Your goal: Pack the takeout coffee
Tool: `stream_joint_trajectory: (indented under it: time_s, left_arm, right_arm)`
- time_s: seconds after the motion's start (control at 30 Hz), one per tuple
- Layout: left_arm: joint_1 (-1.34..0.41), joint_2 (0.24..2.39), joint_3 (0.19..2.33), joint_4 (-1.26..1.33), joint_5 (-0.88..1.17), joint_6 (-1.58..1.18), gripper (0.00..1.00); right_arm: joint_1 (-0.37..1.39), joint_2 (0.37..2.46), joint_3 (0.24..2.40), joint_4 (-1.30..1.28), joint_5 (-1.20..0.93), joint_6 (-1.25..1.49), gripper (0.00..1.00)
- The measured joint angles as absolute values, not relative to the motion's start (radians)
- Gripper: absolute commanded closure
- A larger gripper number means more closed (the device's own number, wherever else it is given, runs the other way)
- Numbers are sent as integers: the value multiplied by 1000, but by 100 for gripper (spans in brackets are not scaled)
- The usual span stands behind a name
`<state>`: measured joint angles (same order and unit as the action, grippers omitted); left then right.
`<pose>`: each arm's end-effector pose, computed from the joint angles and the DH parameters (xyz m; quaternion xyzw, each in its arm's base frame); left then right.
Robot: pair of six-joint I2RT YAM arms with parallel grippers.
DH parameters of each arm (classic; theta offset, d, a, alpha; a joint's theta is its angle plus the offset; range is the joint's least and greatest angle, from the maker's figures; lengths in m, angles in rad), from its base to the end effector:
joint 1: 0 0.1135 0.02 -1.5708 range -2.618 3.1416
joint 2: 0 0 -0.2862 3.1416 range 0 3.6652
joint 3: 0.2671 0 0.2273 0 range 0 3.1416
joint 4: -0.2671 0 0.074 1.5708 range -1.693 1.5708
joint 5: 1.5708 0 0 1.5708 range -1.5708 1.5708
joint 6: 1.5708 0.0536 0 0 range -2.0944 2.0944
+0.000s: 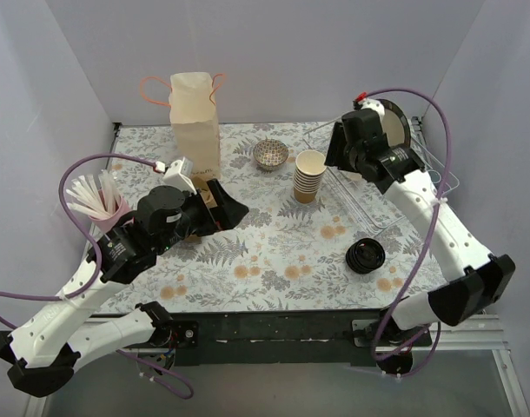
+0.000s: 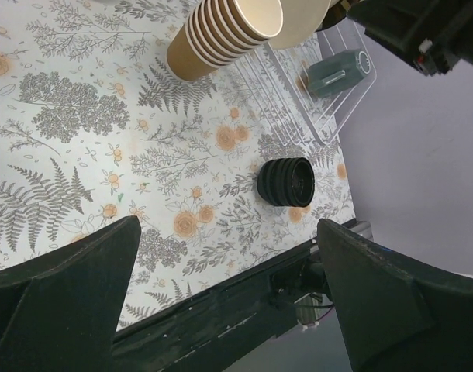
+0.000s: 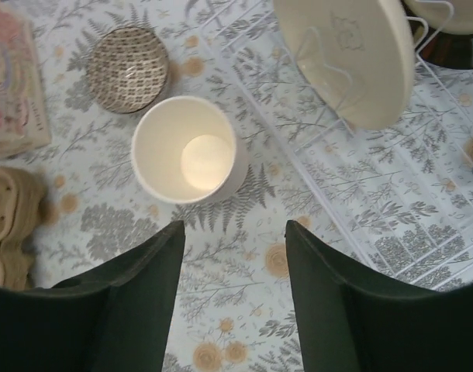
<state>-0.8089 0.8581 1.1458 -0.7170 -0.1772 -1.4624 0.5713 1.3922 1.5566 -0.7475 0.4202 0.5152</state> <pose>0.1044 -0.0957 0.3970 -0.3143 0.7785 -0.4566 0.2944 0.2459 0.1321 0.4225 0.0747 0.8636 0.0824 0.4918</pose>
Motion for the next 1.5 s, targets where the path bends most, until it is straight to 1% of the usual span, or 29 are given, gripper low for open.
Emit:
stream_joint_trajectory:
  time_s: [0.03, 0.07, 0.2, 0.4, 0.53, 0.87, 0.97, 1.0, 1.07, 1.1, 1.17, 1.2, 1.27, 1.5]
  left_arm:
    - [-809, 856, 1145, -724, -177, -1463, 2]
    - [-809, 854, 1145, -732, -177, -1466, 2]
    - [-809, 833, 1145, -756, -178, -1481, 2]
    - [-809, 781, 1139, -788, -199, -1511, 2]
    - [-809, 756, 1132, -806, -213, -1542, 2]
    - [-809, 775, 1132, -821, -239, -1579, 2]
    - [-809, 777, 1132, -837, -244, -1578, 2]
    - [-809, 777, 1132, -843, -247, -1578, 2]
    - [-809, 777, 1132, -854, -248, -1576, 2]
    - [-809, 777, 1132, -859, -248, -1575, 2]
    - [-809, 777, 1133, -862, -248, -1573, 2]
    - [-809, 777, 1133, -862, -248, -1571, 2]
    - [-809, 778, 1133, -862, -248, -1569, 2]
    - [-809, 792, 1134, -859, -248, -1567, 2]
  right_arm:
    - [527, 1419, 1566, -747, 408, 507, 44]
    - [490, 1446, 1578, -751, 394, 499, 46]
    - [412, 1547, 1644, -754, 337, 460, 50]
    - [407, 1701, 1776, -761, 262, 385, 55]
    - [409, 1762, 1805, -768, 241, 345, 58]
    - [409, 1820, 1816, -794, 203, 307, 65]
    - [409, 1837, 1816, -797, 191, 309, 69]
    - [409, 1842, 1816, -799, 187, 310, 74]
    - [409, 1849, 1816, -805, 182, 310, 79]
    - [409, 1850, 1816, -808, 182, 310, 84]
    - [409, 1850, 1816, -811, 182, 311, 89]
    - [409, 1850, 1816, -812, 182, 310, 94]
    - [409, 1850, 1816, -812, 183, 310, 98]
    - [409, 1850, 1826, -813, 175, 310, 99]
